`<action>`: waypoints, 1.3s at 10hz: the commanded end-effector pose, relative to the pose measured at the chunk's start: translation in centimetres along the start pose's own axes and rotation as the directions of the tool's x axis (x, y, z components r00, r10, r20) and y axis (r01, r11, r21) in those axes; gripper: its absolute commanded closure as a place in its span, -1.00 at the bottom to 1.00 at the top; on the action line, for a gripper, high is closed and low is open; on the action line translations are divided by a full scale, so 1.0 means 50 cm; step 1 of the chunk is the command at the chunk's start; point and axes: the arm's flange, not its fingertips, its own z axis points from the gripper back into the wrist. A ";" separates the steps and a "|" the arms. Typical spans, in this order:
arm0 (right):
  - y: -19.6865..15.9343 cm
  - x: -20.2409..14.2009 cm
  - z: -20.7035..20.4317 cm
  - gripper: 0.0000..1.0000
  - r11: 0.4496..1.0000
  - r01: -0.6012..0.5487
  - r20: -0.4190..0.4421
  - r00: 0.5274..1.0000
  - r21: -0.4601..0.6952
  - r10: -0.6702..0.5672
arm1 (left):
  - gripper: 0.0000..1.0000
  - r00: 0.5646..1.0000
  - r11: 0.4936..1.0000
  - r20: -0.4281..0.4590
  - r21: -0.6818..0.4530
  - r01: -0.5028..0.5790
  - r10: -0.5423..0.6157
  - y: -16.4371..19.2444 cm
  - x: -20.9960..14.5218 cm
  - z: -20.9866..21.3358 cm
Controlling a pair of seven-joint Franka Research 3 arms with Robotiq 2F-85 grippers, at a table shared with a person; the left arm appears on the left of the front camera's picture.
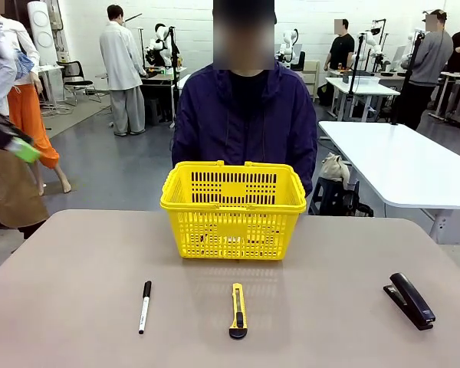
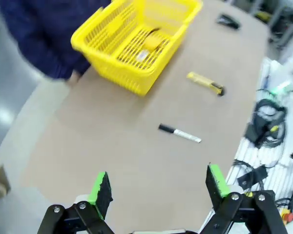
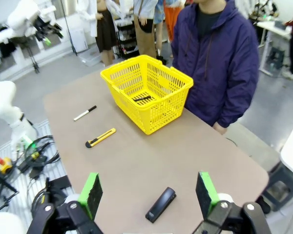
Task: Place the items the person wants into the basket.
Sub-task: Pick up the item the person points to and place it in the Market Basket.
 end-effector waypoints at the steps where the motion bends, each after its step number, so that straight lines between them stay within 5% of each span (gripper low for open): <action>1: -0.004 0.005 -0.003 -1.00 1.000 -0.015 0.032 0.999 0.008 0.014 | -1.00 0.992 0.987 0.092 -0.129 0.101 -0.089 0.013 -0.075 0.061; 6: -0.004 0.005 -0.003 -1.00 1.000 -0.015 0.032 0.999 0.008 0.014 | -1.00 0.992 0.997 0.118 -0.064 0.053 -0.045 0.074 -0.269 0.103; 13: -0.004 0.005 -0.003 -1.00 1.000 -0.015 0.032 0.999 0.008 0.014 | -1.00 0.996 0.998 0.078 -0.044 0.037 -0.033 0.066 -0.288 0.106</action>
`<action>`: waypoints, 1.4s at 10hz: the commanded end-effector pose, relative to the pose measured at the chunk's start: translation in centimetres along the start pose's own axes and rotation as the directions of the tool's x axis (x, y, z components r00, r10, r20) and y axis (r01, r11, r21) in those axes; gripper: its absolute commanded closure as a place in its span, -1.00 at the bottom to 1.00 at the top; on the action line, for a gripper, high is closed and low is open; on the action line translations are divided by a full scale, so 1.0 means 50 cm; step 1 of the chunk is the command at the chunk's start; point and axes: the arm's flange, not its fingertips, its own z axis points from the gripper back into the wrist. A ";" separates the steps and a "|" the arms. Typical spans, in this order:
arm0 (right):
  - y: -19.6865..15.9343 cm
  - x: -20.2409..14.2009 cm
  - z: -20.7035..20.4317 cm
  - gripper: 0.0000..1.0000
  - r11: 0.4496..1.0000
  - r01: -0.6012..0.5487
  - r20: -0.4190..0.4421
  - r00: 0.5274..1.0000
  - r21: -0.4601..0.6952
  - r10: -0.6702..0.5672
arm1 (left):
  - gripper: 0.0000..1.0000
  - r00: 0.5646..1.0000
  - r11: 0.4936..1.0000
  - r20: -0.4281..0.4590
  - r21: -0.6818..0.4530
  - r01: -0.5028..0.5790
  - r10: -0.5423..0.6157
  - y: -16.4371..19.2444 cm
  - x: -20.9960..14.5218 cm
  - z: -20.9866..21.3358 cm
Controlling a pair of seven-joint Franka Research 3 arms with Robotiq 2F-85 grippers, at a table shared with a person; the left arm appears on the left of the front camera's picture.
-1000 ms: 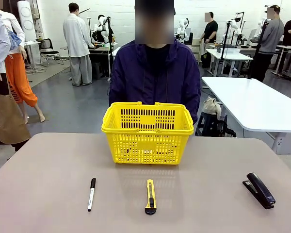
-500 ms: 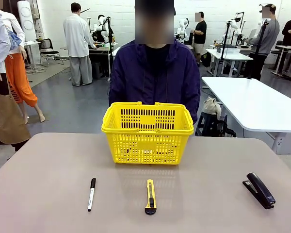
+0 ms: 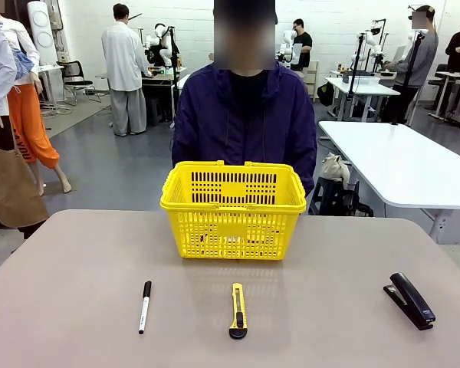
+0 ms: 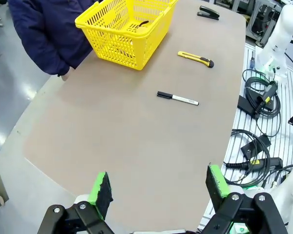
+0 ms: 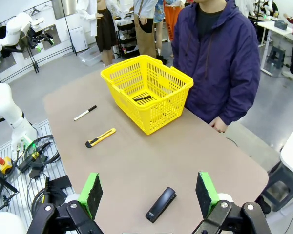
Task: Place the items the person wants into the basket.
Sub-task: Pick up the item the person points to and place it in the Market Basket.
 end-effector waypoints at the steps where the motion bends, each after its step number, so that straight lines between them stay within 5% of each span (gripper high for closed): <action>1: -0.004 0.004 -0.003 -1.00 1.000 -0.014 0.033 0.999 0.008 0.014 | -1.00 1.000 1.000 0.020 -0.005 0.001 -0.001 0.002 -0.007 0.003; 14: -0.004 0.004 -0.003 -1.00 1.000 -0.014 0.033 0.999 0.008 0.014 | -1.00 1.000 1.000 0.020 -0.005 0.001 -0.001 0.002 -0.007 0.003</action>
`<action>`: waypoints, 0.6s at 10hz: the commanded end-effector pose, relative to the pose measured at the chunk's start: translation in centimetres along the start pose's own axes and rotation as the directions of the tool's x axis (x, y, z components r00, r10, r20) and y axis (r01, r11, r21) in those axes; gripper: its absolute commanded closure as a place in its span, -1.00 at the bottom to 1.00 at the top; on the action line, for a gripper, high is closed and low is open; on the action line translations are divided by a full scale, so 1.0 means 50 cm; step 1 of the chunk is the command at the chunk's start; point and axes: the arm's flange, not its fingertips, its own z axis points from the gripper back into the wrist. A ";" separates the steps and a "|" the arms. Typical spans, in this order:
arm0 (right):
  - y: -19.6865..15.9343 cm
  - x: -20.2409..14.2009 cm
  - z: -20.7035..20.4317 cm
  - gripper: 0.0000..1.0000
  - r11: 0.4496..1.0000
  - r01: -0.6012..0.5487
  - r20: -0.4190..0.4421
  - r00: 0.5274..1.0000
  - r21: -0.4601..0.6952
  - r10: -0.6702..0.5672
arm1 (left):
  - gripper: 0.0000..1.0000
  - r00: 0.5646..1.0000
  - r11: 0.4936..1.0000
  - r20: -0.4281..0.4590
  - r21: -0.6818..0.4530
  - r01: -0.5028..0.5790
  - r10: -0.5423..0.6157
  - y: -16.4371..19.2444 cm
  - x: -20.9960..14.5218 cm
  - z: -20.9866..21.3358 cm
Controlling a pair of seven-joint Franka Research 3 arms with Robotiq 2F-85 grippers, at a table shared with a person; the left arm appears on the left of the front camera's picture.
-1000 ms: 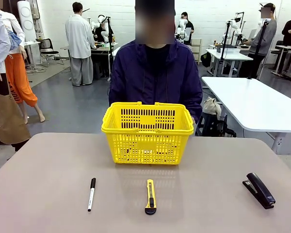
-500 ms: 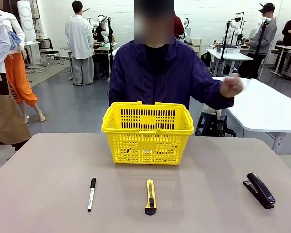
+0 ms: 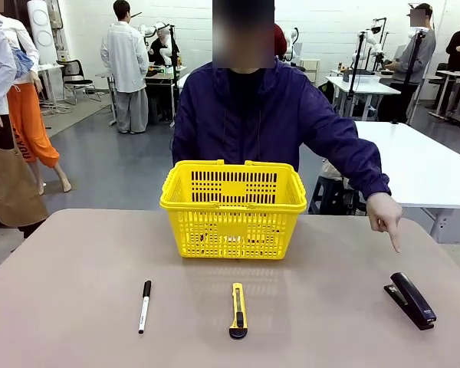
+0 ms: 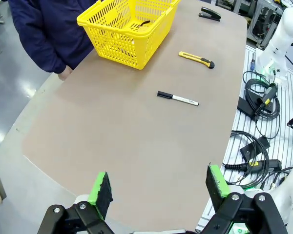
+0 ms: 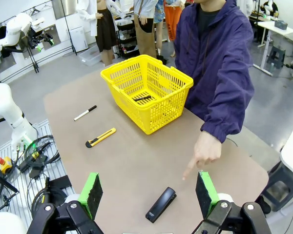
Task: Place the items the person wants into the basket.
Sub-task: Pick up the item the person points to and place it in the Market Basket.
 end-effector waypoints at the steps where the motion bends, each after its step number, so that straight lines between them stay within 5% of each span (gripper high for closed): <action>1: -0.004 0.004 -0.003 -1.00 1.000 -0.014 0.033 0.999 0.007 0.014 | -1.00 1.000 1.000 0.016 -0.005 0.018 -0.018 0.001 -0.002 0.002; 4: 0.000 0.000 0.000 -1.00 1.000 0.000 0.000 1.000 0.000 0.000 | -1.00 1.000 1.000 0.016 -0.005 0.018 -0.018 0.001 -0.002 0.002; 6: 0.027 0.020 -0.117 -1.00 0.994 0.013 -0.356 0.933 -0.113 -0.052 | -1.00 1.000 1.000 0.016 -0.005 0.018 -0.018 0.001 -0.002 0.002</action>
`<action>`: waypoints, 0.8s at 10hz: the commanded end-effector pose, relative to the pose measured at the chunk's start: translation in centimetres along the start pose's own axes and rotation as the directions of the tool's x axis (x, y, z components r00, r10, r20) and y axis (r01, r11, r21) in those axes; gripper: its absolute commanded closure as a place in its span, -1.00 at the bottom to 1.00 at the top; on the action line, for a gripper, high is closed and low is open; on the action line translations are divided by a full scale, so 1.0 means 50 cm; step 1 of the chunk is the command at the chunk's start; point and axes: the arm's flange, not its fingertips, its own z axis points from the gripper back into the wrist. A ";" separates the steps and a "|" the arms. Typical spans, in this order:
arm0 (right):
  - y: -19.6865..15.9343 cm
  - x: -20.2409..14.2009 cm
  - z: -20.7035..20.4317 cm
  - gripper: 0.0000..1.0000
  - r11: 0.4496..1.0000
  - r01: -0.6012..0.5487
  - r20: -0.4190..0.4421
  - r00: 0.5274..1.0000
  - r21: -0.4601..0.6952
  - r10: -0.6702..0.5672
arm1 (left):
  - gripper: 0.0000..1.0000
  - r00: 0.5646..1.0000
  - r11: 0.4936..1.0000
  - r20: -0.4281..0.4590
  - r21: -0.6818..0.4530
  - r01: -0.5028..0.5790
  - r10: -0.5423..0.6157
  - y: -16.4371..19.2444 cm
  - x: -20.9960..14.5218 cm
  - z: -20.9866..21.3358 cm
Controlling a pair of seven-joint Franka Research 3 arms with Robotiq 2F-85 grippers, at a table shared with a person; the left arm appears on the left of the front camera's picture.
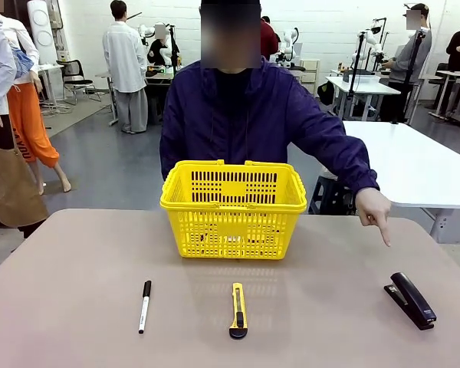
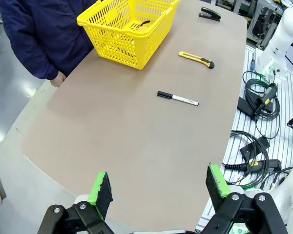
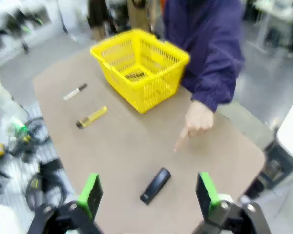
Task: Place the items the person wants into the basket.
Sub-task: Pick up the item the person points to and place it in the Market Basket.
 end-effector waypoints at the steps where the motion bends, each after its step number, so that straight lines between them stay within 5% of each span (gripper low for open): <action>1: 0.027 0.029 -0.116 -1.00 0.997 0.032 -0.328 0.943 -0.066 -0.052 | -1.00 1.000 1.000 0.017 -0.005 0.018 -0.018 0.001 -0.003 0.002; 4: -0.011 0.029 -0.307 -1.00 0.970 0.101 -0.583 0.783 -0.222 -0.215 | -1.00 1.000 1.000 0.017 -0.005 0.018 -0.018 0.001 -0.003 0.002; 6: -0.033 0.004 -0.396 -1.00 0.960 0.121 -0.625 0.737 -0.252 -0.257 | -1.00 1.000 1.000 0.017 -0.005 0.018 -0.018 0.001 -0.003 0.002; 8: -0.022 -0.025 -0.451 -1.00 0.980 0.117 -0.638 0.745 -0.159 -0.192 | -1.00 1.000 1.000 0.017 -0.005 0.018 -0.018 0.001 -0.003 0.002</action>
